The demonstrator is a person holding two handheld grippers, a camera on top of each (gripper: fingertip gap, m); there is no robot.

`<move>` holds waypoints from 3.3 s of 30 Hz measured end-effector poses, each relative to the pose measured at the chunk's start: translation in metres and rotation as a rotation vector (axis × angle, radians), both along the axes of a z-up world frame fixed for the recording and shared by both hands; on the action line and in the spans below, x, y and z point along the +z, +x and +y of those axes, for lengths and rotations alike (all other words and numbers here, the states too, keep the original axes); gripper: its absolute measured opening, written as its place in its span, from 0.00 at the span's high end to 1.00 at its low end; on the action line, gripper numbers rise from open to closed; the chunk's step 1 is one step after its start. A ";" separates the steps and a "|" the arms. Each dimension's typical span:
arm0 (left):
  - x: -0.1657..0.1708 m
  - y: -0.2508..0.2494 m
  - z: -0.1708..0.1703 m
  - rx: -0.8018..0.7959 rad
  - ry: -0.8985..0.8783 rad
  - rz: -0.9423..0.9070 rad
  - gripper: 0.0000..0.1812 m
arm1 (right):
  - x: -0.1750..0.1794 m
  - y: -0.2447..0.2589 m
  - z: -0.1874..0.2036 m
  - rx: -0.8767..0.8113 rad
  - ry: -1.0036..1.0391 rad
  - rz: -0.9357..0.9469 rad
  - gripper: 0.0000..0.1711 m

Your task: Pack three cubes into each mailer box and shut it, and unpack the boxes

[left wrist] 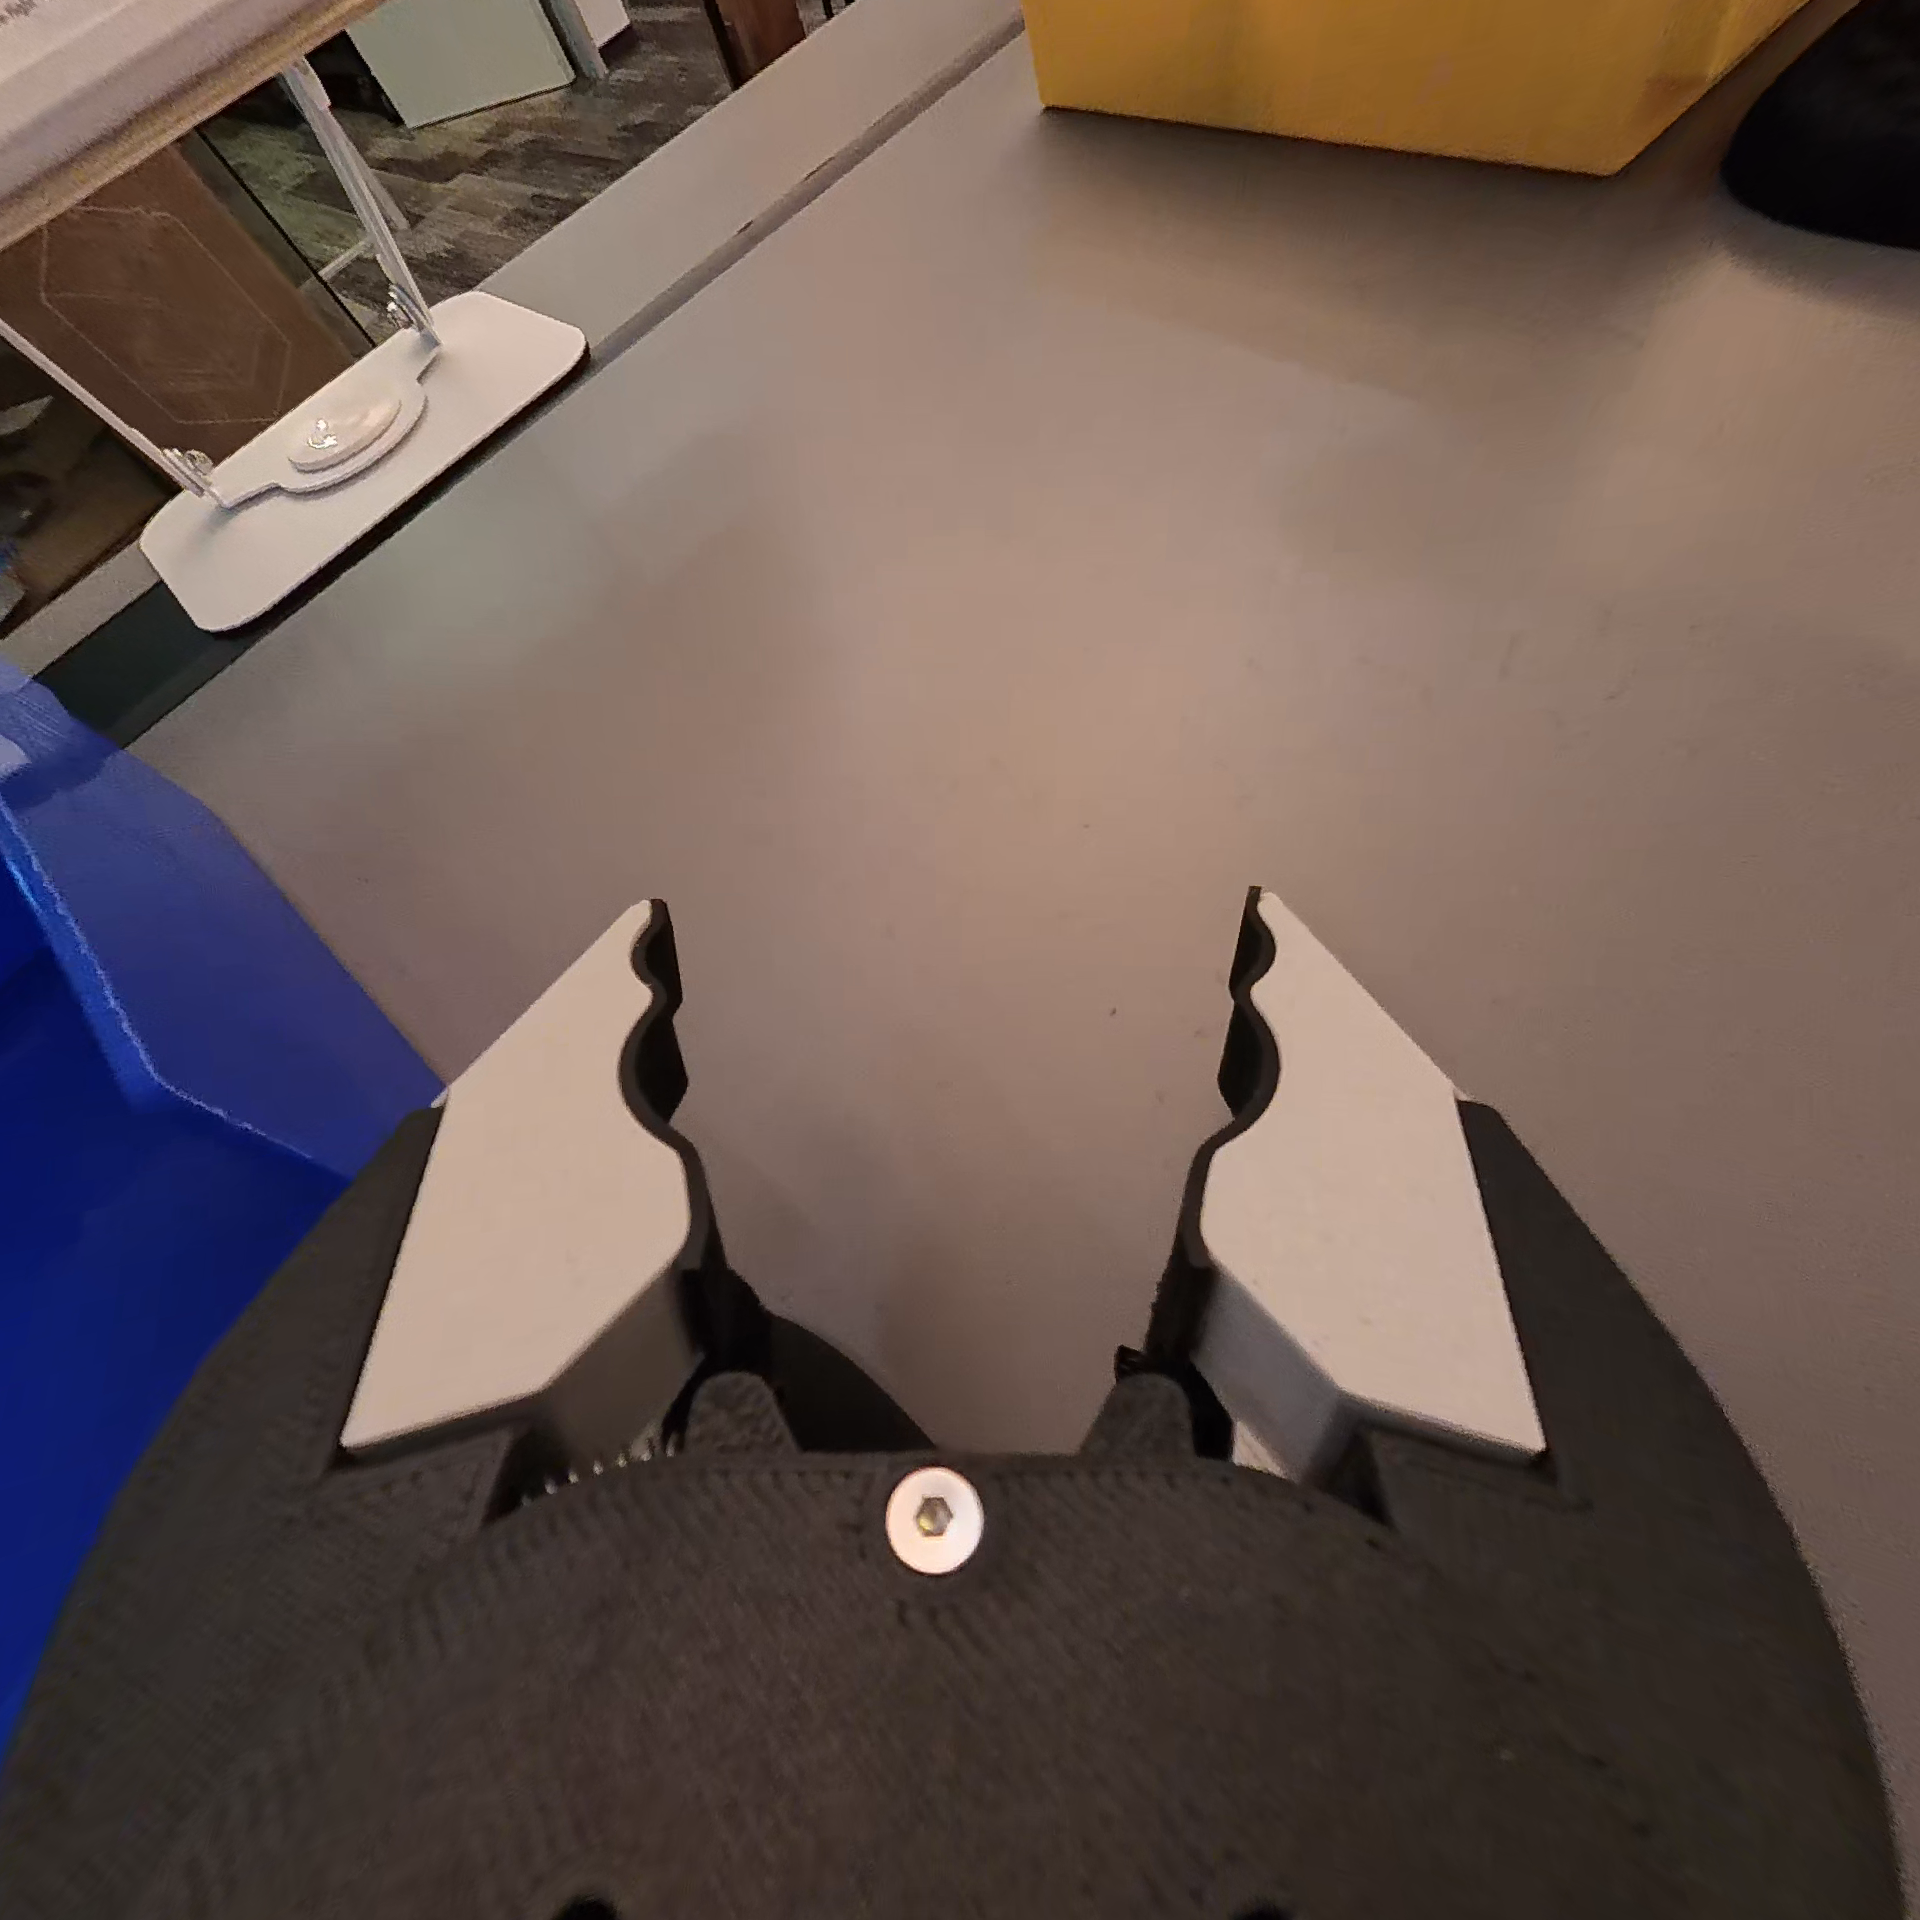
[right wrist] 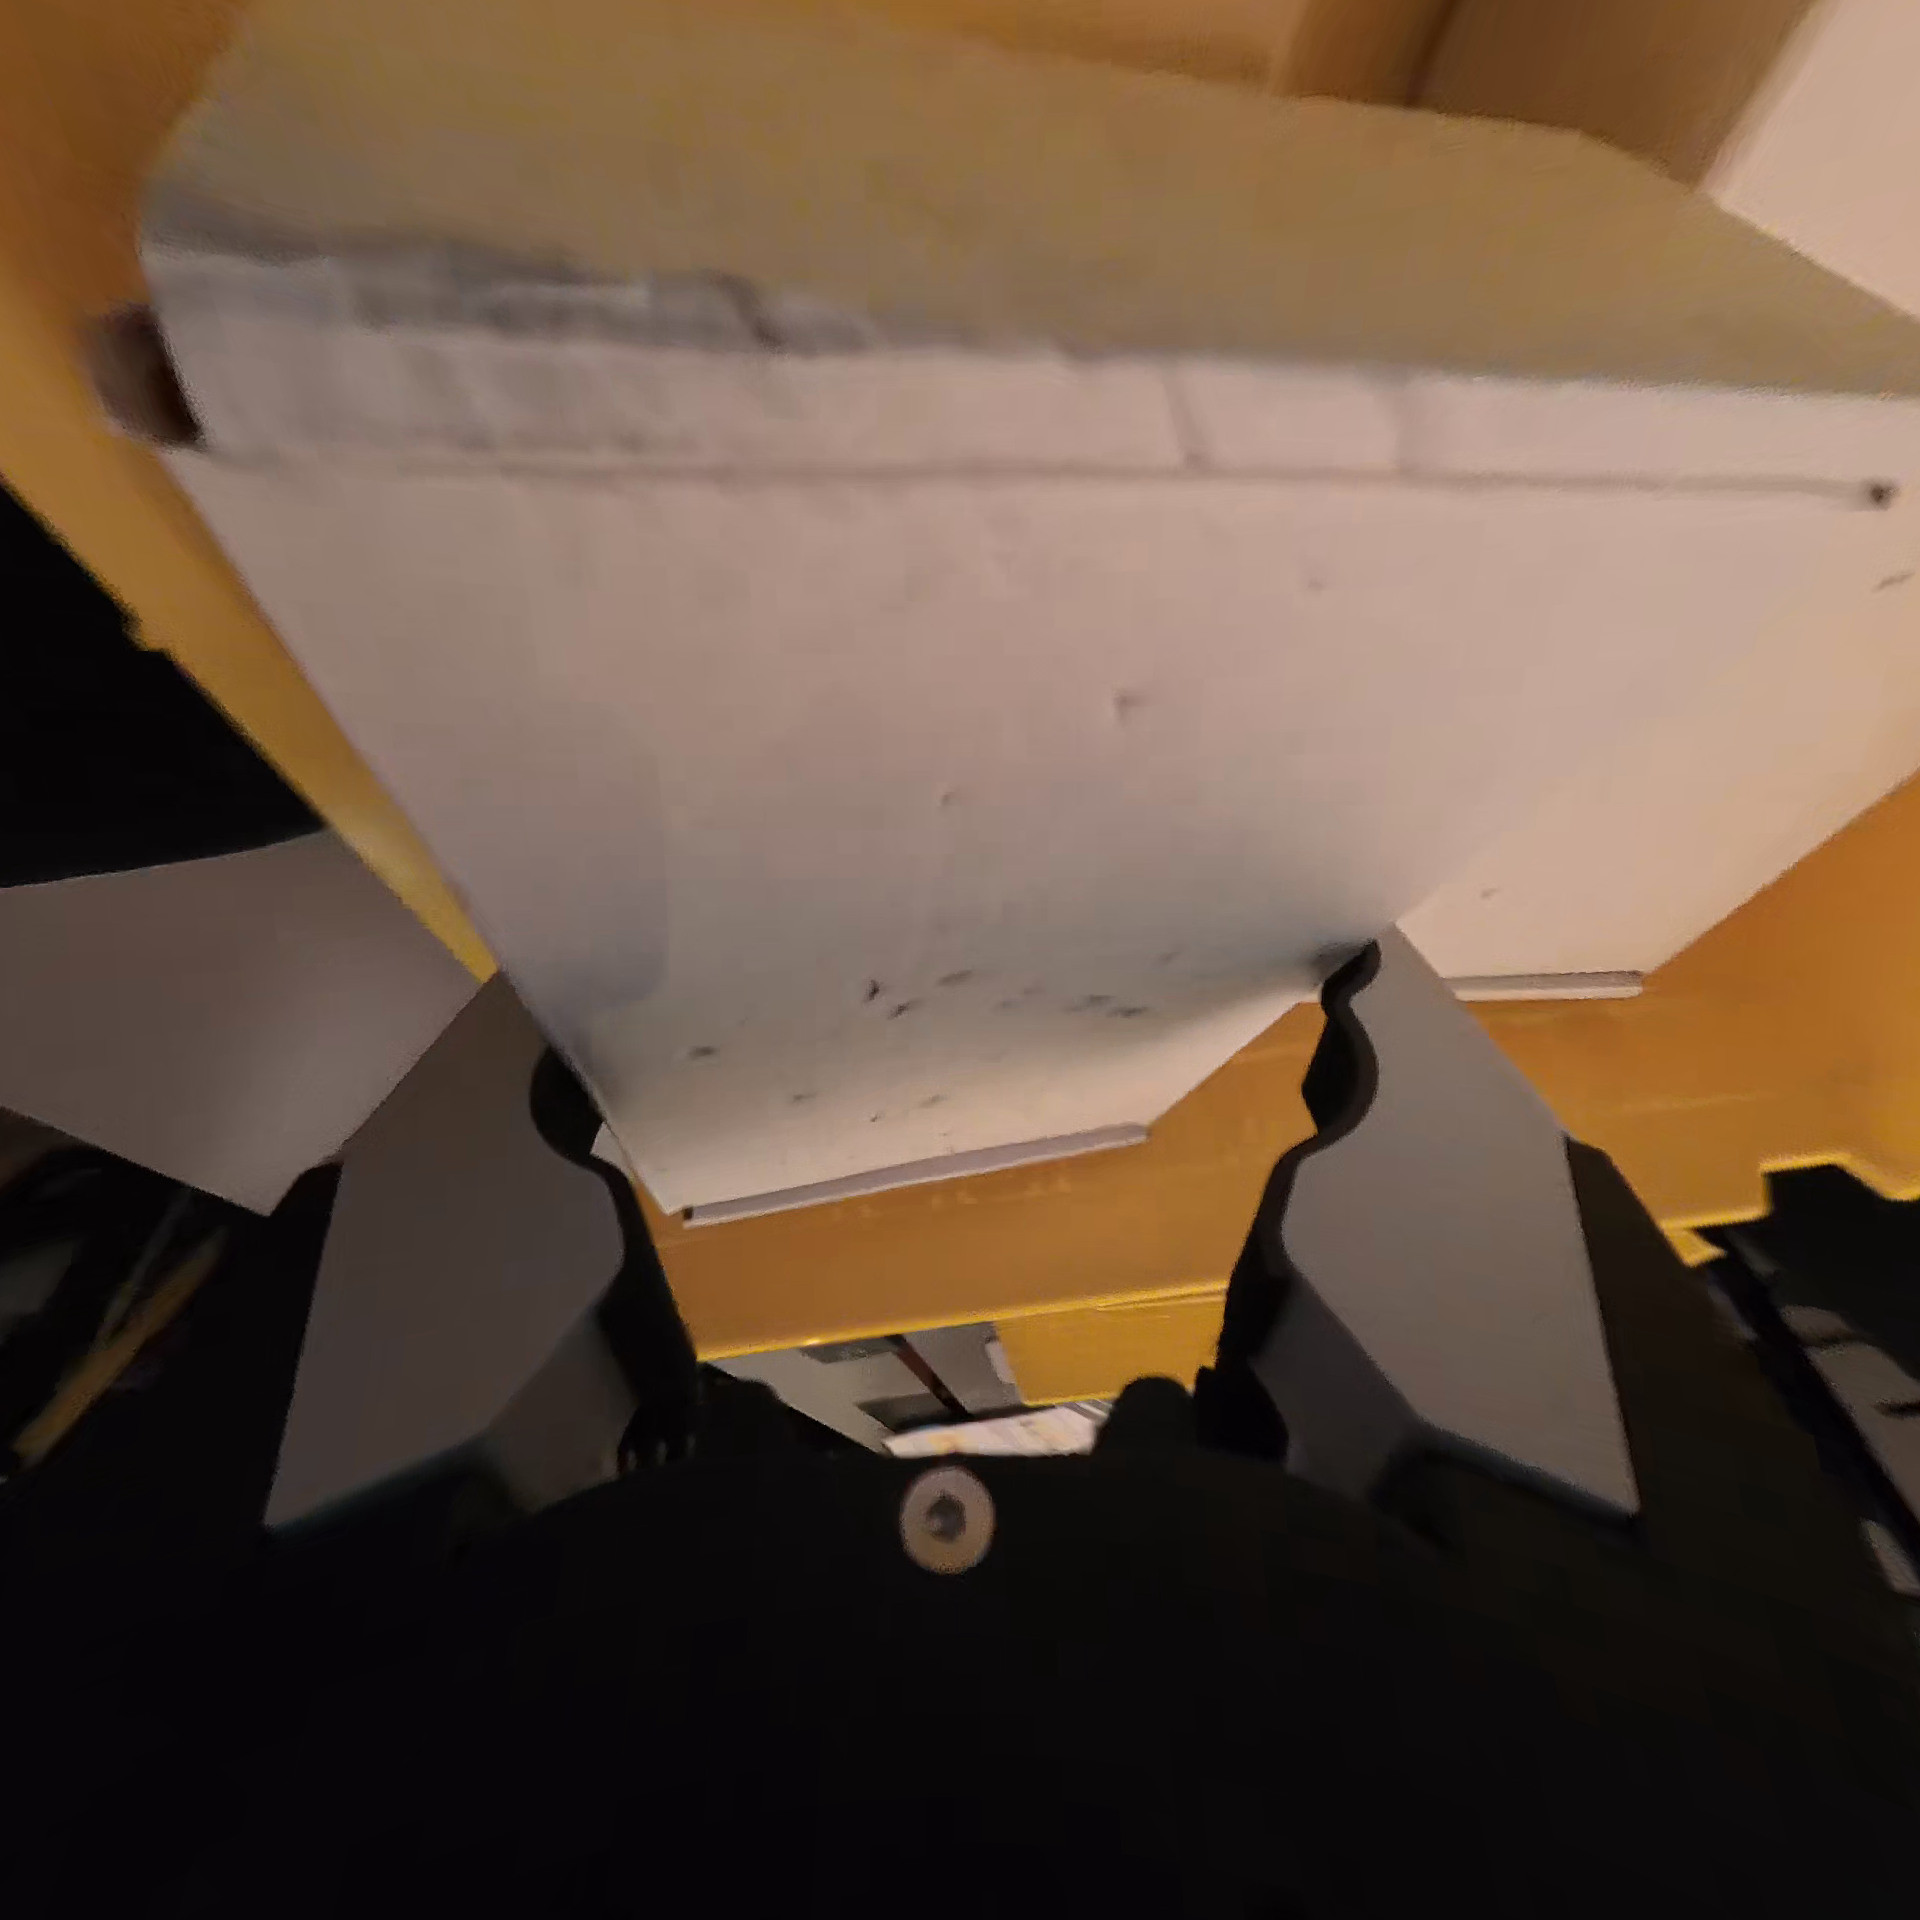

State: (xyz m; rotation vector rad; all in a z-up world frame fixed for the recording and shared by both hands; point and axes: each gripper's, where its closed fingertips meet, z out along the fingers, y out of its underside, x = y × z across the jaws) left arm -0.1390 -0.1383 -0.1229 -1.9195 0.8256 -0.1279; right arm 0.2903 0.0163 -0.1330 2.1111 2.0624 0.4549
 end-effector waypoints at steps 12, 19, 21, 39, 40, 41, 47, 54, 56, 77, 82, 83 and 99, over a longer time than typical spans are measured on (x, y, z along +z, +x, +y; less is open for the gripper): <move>-0.003 0.002 -0.001 -0.010 0.008 0.032 0.42 | -0.010 0.008 0.013 0.157 0.091 -0.053 0.19; -0.005 0.003 0.000 -0.010 0.007 0.050 0.42 | -0.014 0.010 0.022 0.206 0.158 -0.051 0.20; -0.006 0.002 0.000 -0.010 0.004 0.054 0.42 | -0.013 0.006 0.023 0.219 0.185 -0.017 0.24; 0.004 0.002 -0.001 -0.018 0.026 -0.004 0.42 | 0.004 -0.010 0.004 0.036 0.372 0.405 0.47; 0.004 0.002 -0.001 -0.018 0.020 -0.011 0.42 | 0.001 -0.013 0.000 0.022 0.365 0.438 0.52; 0.004 0.002 -0.001 -0.019 0.014 -0.015 0.42 | -0.003 -0.015 -0.002 0.005 0.363 0.460 0.56; 0.007 0.003 -0.004 -0.029 0.036 -0.018 0.42 | 0.003 -0.018 -0.001 -0.090 0.516 0.578 0.53; 0.036 0.022 -0.016 -0.128 0.005 -0.179 0.43 | 0.096 -0.021 -0.026 -0.338 0.963 0.997 0.58; 0.065 0.037 -0.023 -0.215 0.016 -0.246 0.46 | 0.131 -0.031 -0.060 -0.418 1.060 1.218 0.62; 0.252 0.198 -0.135 -1.015 0.151 -0.402 1.00 | 0.306 -0.052 -0.409 -0.604 1.369 1.758 1.00; 0.278 0.208 -0.162 -1.050 0.181 -0.444 0.95 | 0.287 -0.060 -0.425 -0.604 1.403 1.805 1.00; 0.279 0.211 -0.164 -1.044 0.168 -0.450 0.91 | 0.286 -0.072 -0.426 -0.548 1.393 1.859 1.00; 0.259 0.216 -0.121 -0.917 0.156 -0.425 0.84 | 0.463 -0.115 -0.388 -0.349 1.615 0.847 1.00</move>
